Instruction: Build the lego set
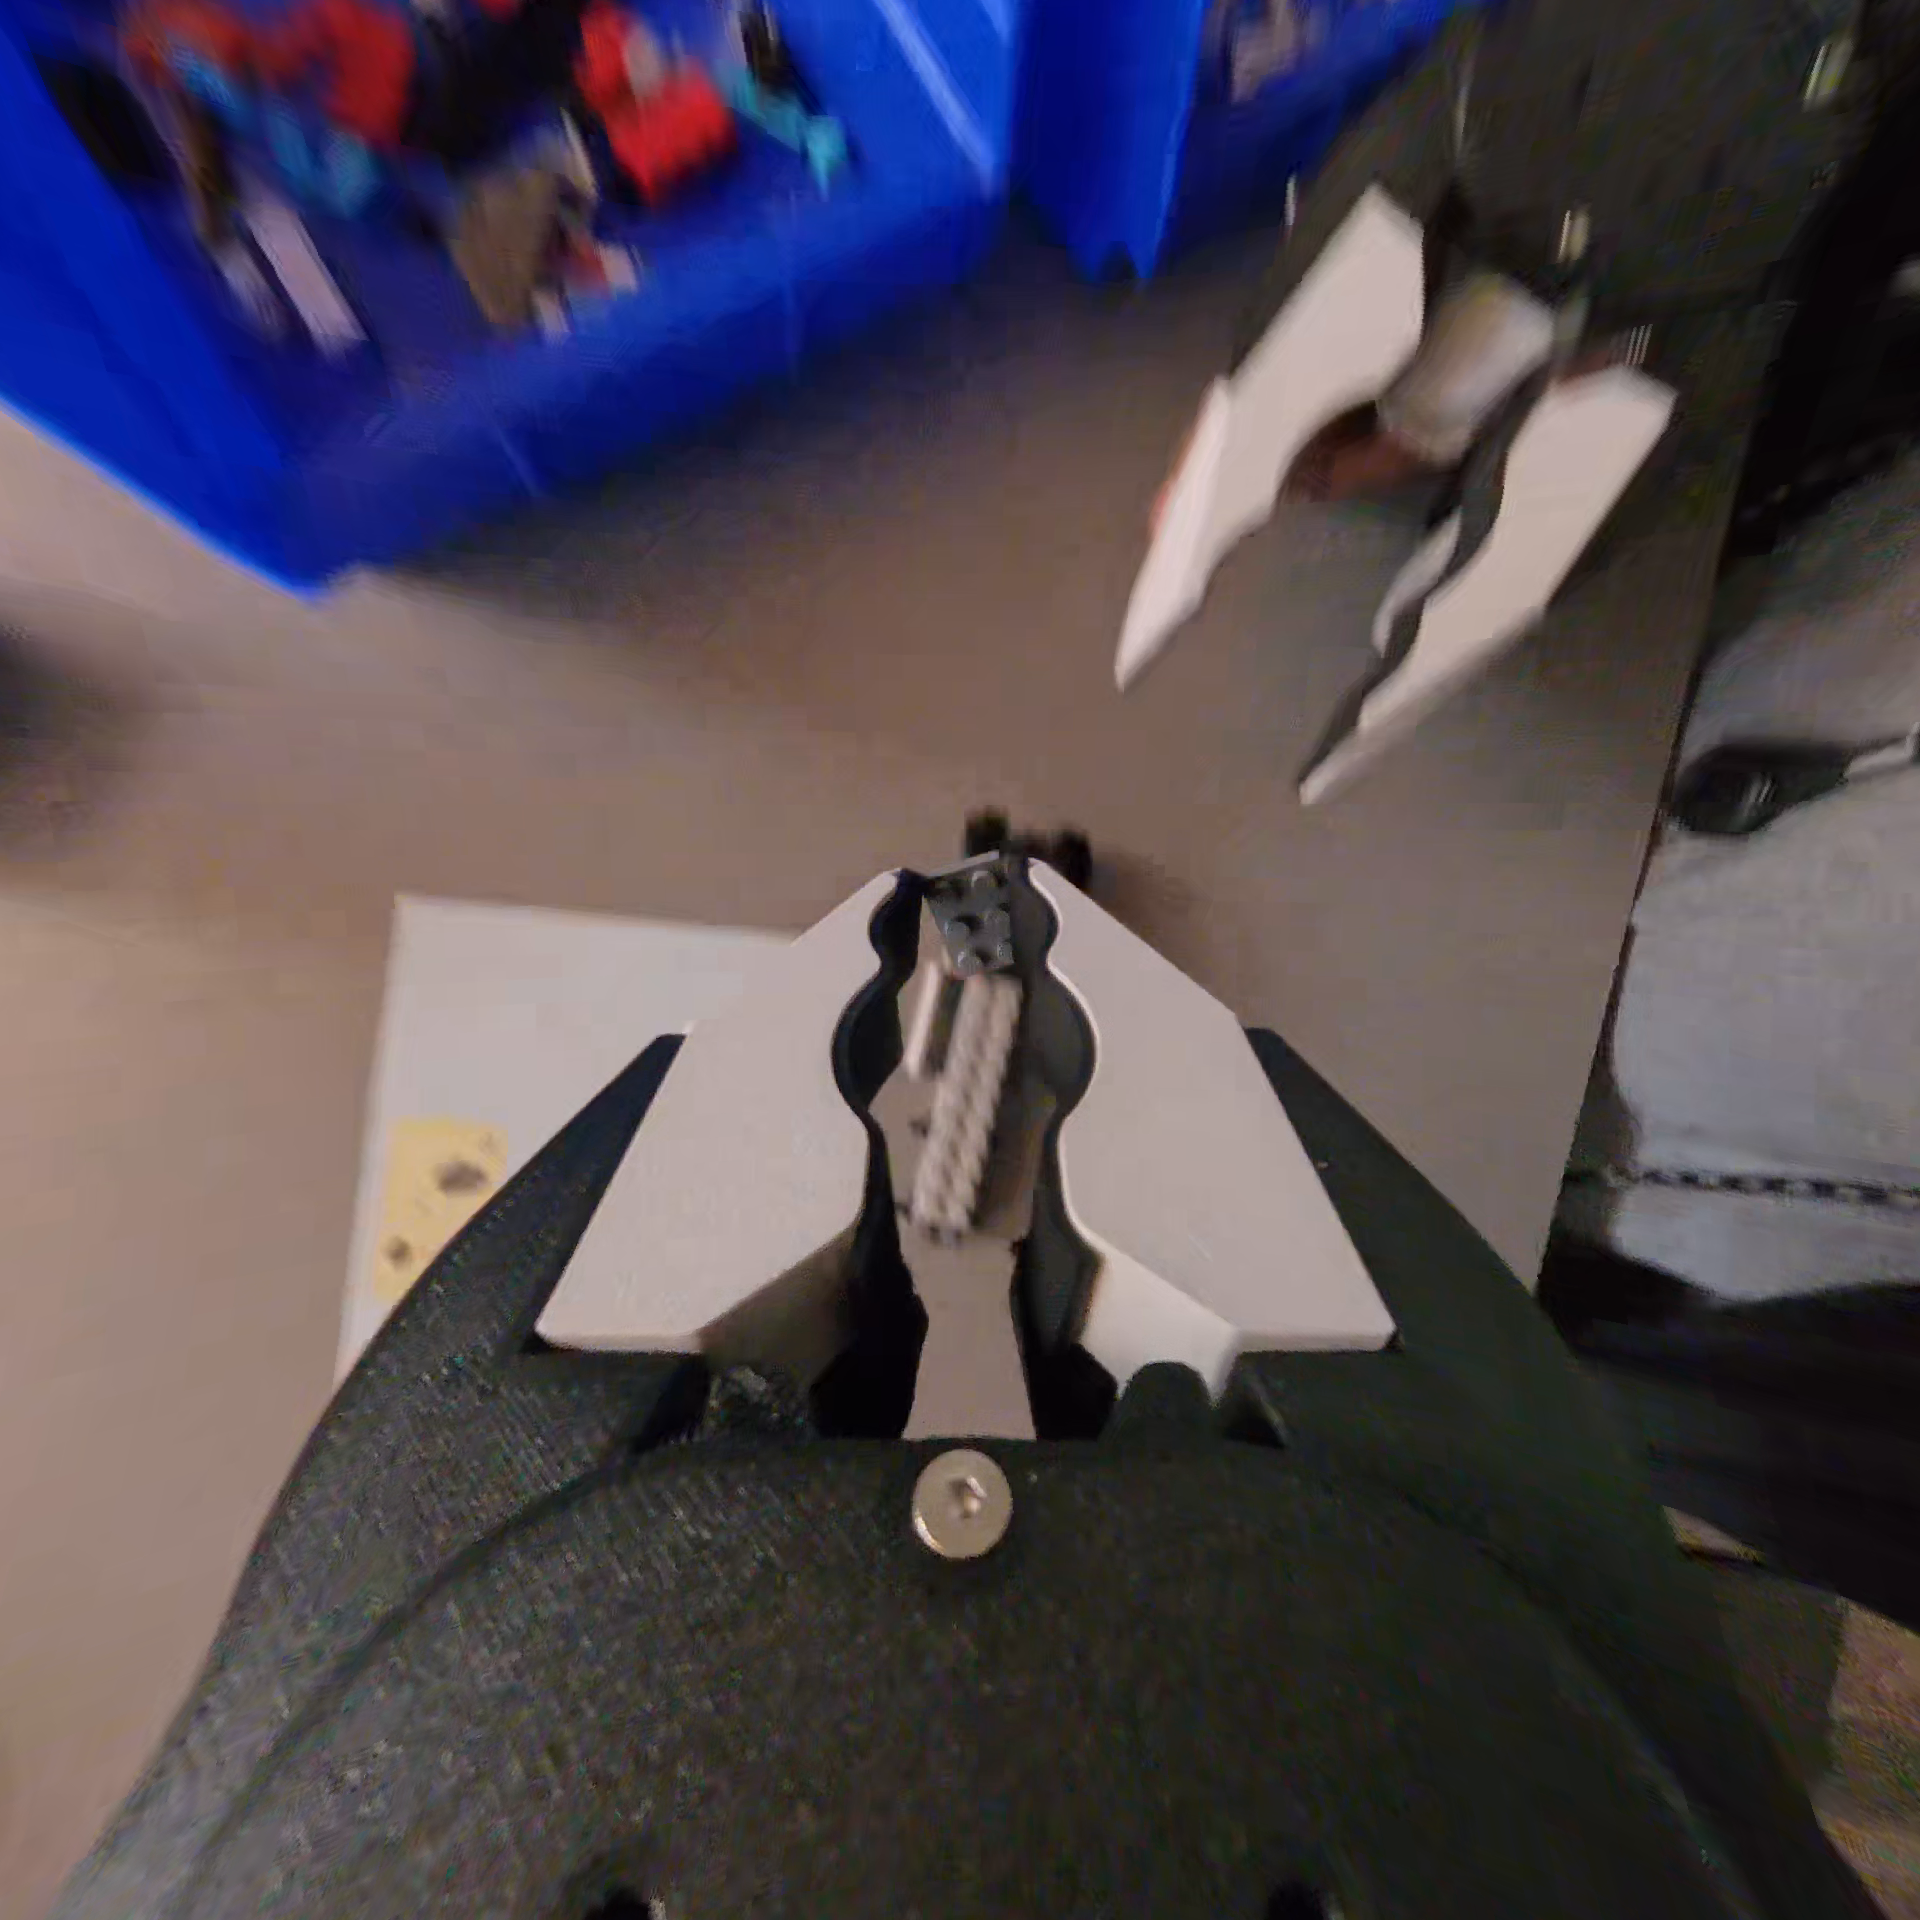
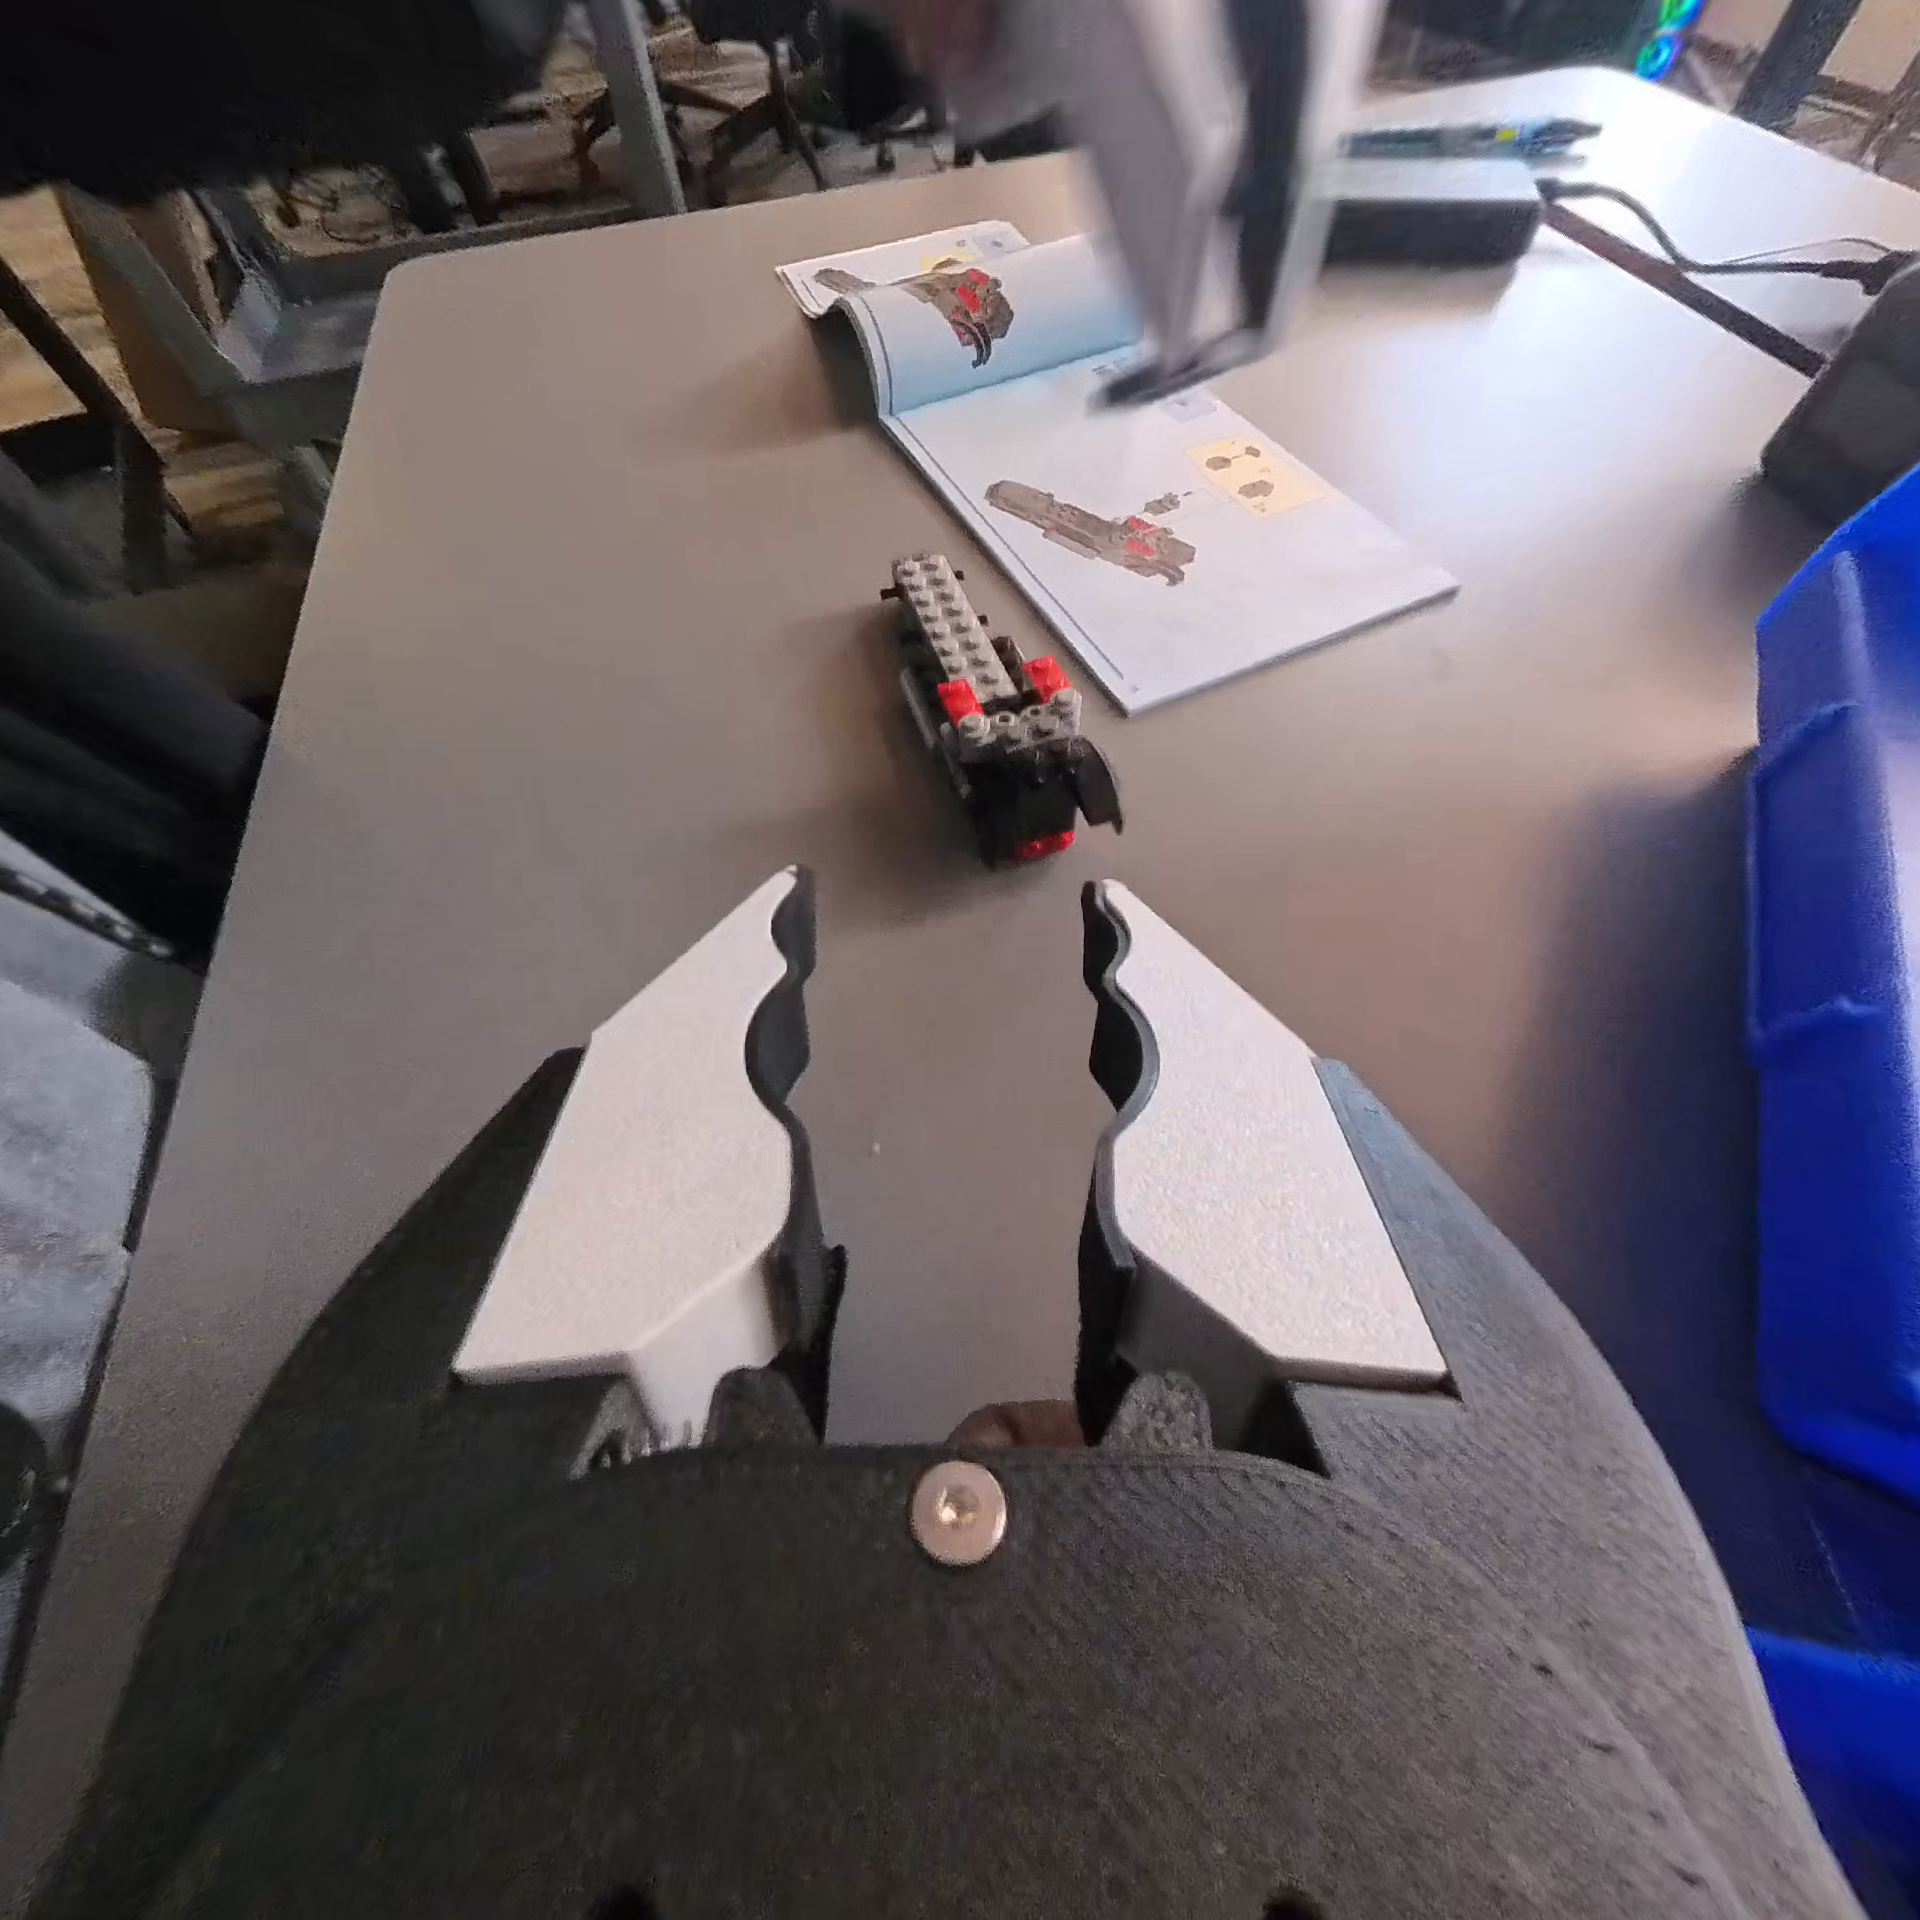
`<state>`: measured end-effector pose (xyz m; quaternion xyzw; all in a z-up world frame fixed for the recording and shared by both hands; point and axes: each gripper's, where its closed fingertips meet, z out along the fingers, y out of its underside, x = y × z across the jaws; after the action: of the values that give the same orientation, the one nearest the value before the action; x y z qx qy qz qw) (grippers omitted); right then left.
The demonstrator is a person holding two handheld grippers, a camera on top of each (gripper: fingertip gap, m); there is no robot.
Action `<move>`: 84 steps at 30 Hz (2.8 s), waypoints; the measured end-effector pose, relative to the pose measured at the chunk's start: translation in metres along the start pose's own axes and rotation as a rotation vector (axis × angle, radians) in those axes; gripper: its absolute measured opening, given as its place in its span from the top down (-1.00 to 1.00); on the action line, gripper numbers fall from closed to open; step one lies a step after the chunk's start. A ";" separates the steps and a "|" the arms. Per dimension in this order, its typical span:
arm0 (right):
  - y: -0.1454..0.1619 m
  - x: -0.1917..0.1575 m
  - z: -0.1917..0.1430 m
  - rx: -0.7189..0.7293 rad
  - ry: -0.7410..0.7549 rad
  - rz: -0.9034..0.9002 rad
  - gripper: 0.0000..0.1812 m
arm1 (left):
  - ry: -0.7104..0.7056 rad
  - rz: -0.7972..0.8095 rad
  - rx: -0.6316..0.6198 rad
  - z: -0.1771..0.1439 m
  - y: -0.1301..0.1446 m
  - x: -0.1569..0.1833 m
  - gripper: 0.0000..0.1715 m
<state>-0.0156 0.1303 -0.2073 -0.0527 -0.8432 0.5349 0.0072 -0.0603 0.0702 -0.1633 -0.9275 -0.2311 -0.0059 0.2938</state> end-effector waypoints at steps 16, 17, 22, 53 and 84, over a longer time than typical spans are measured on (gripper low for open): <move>-0.004 0.025 0.050 -0.132 0.033 -0.048 0.36 | 0.057 0.231 -0.131 0.047 0.061 0.006 0.80; -0.004 0.025 0.050 -0.133 0.027 -0.043 0.36 | 0.069 0.239 -0.132 0.047 0.061 0.006 0.80; -0.002 0.022 0.052 -0.149 -0.021 -0.037 0.35 | 0.126 0.230 -0.101 0.050 0.062 0.008 0.79; 0.014 0.018 0.078 -0.318 -0.145 -0.246 0.47 | 0.057 -0.781 0.519 -0.004 0.119 0.018 0.64; 0.007 0.017 0.069 -0.264 -0.136 -0.310 0.21 | 0.085 -1.012 0.665 0.005 0.109 0.004 0.43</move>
<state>-0.0362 0.0728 -0.2438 0.1134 -0.9025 0.4148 0.0256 -0.0106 -0.0040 -0.2266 -0.5600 -0.6207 -0.1094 0.5377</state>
